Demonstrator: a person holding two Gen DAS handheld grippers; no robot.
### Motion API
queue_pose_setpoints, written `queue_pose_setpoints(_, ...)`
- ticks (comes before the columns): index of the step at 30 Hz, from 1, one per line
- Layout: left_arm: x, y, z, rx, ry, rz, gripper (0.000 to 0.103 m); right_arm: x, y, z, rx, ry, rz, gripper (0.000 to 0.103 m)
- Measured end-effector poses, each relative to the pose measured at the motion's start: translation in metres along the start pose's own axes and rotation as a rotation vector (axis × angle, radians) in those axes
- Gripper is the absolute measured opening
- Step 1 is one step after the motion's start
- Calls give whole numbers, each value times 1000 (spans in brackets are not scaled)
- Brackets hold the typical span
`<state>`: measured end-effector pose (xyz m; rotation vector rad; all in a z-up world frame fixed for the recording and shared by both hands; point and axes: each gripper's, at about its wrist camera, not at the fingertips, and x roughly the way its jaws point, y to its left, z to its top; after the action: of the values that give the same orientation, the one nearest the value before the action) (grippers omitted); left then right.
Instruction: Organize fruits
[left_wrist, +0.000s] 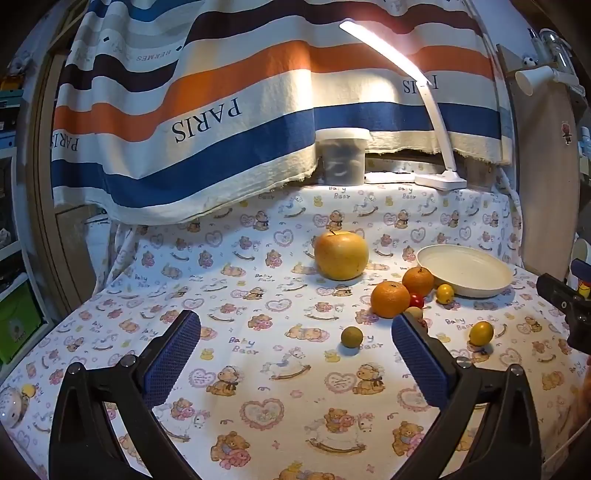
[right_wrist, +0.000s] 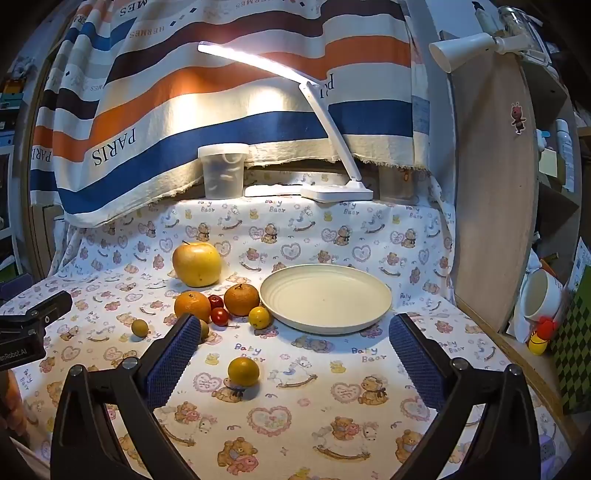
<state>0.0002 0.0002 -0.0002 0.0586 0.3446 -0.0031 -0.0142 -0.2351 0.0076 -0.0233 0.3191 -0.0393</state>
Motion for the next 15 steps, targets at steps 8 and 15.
queue_pose_setpoints(8,-1,0,0,-10,-9,-6,103,2,2,0,-3,16,-4,103)
queue_pose_setpoints(15,-2,6,-1,-33,-4,4,103,-1,0,2,-2,1,-12,103)
